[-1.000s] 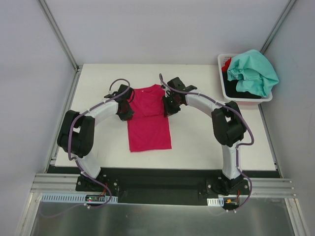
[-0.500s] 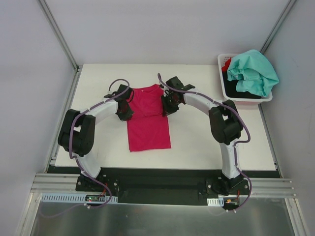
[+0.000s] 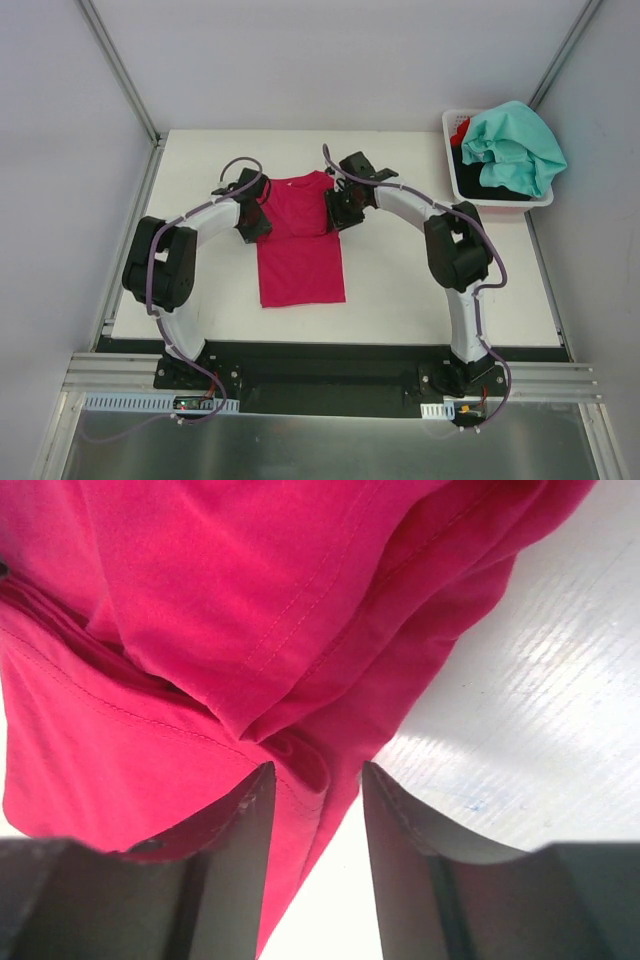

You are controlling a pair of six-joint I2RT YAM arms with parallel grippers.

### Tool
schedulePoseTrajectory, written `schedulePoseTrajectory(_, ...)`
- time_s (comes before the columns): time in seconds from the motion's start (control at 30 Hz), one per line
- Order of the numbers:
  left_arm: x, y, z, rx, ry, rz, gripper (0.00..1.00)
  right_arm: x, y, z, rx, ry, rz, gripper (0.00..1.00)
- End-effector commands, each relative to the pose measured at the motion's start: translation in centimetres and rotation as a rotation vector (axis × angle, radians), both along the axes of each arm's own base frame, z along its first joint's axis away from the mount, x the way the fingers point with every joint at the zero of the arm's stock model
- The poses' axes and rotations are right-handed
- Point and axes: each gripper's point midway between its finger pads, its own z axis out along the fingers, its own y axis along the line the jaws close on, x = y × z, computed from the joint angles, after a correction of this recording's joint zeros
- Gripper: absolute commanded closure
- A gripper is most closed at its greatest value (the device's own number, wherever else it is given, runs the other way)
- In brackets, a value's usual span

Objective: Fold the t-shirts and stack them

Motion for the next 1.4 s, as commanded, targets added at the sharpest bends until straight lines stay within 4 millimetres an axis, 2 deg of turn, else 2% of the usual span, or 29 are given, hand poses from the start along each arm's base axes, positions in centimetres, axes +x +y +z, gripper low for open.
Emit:
schedulePoseTrajectory(0.0,2.3,1.3,2.4,0.016,-0.085,0.025,0.58,2.0,-0.5,3.1,0.021,-0.086,-0.018,0.54)
schedulePoseTrajectory(0.07,2.6,1.6,3.7,0.014,-0.118,0.026,0.44,2.1,-0.8,4.5,0.026,-0.111,-0.018,0.53)
schedulePoseTrajectory(0.1,2.8,1.9,4.1,0.014,-0.13,0.033,0.33,2.0,-1.2,4.7,0.02,-0.112,-0.021,0.52)
schedulePoseTrajectory(0.13,2.9,1.9,5.2,0.01,-0.156,0.027,0.3,1.9,-1.3,5.2,0.02,-0.12,-0.02,0.52)
schedulePoseTrajectory(0.2,2.7,2.0,6.2,0.002,-0.172,0.023,0.25,1.1,-1.9,6.4,0.018,-0.127,-0.023,0.53)
schedulePoseTrajectory(0.23,2.4,1.9,7.2,-0.011,-0.193,0.024,0.24,0.7,-2.2,6.6,0.019,-0.126,-0.028,0.52)
schedulePoseTrajectory(0.27,1.8,1.8,7.1,-0.025,-0.185,0.021,0.24,0.2,-2.3,6.8,0.025,-0.124,-0.027,0.52)
schedulePoseTrajectory(0.3,1.3,1.7,7.3,-0.042,-0.187,0.029,0.23,-0.1,-2.5,8.5,0.048,-0.157,-0.034,0.52)
schedulePoseTrajectory(0.33,0.8,1.6,8.2,-0.061,-0.205,0.03,0.23,-1.2,-3.1,7.5,0.034,-0.124,-0.049,0.52)
schedulePoseTrajectory(0.4,-1.1,1.0,7.5,-0.111,-0.173,0.031,0.22,-2.3,-3.8,7.8,0.039,-0.129,-0.066,0.52)
schedulePoseTrajectory(0.43,-2.0,0.5,8.1,-0.134,-0.186,0.021,0.22,-3.8,-4.6,7.9,0.044,-0.117,-0.087,0.52)
schedulePoseTrajectory(0.47,-3.6,0.2,7.0,-0.143,-0.155,0.015,0.22,-4.6,-5.0,7.5,0.05,-0.105,-0.096,0.52)
schedulePoseTrajectory(0.5,-4.5,-0.4,6.8,-0.169,-0.144,0.024,0.22,-5.0,-5.1,7.5,0.066,-0.111,-0.11,0.52)
schedulePoseTrajectory(0.53,-5.6,-1.6,7.0,-0.188,-0.144,-0.004,0.22,-5.8,-5.3,8.6,0.102,-0.125,-0.126,0.52)
schedulePoseTrajectory(0.57,-6.8,-1.9,6.0,-0.19,-0.116,-0.014,0.22,-7.7,-6.1,6.4,0.092,-0.062,-0.16,0.52)
schedulePoseTrajectory(0.63,-8.5,-3.0,5.6,-0.215,-0.097,-0.014,0.22,-8.8,-6.2,6.8,0.14,-0.075,-0.179,0.53)
schedulePoseTrajectory(0.67,-9.9,-3.5,4.6,-0.209,-0.07,-0.031,0.23,-10.2,-6.7,5.3,0.132,-0.036,-0.205,0.53)
schedulePoseTrajectory(0.73,-11.0,-4.0,4.4,-0.233,-0.074,-0.012,0.26,-11.2,-6.6,4.7,0.148,-0.04,-0.213,0.53)
schedulePoseTrajectory(0.77,-11.8,-4.2,3.4,-0.252,-0.065,-0.012,0.3,-12.3,-6.9,3.9,0.147,-0.02,-0.228,0.53)
schedulePoseTrajectory(0.83,-12.7,-4.5,3.1,-0.297,-0.067,-0.003,0.33,-12.9,-6.6,3.4,0.148,-0.024,-0.231,0.54)
schedulePoseTrajectory(0.87,-13.7,-4.1,2.0,-0.287,-0.045,0.003,0.34,-13.4,-6.5,3.1,0.149,-0.018,-0.228,0.54)
schedulePoseTrajectory(0.97,-14.9,-3.5,1.5,-0.289,-0.047,0.014,0.33,-14.3,-6.0,2.3,0.166,-0.008,-0.232,0.54)
schedulePoseTrajectory(1.17,-16.3,-2.9,1.6,-0.329,-0.074,0.04,0.29,-15.3,-4.9,1.7,0.173,0.005,-0.214,0.55)
schedulePoseTrajectory(1.37,-15.9,-2.2,1.7,-0.315,-0.123,0.067,0.32,-15.6,-4.1,1.4,0.169,0.013,-0.202,0.55)
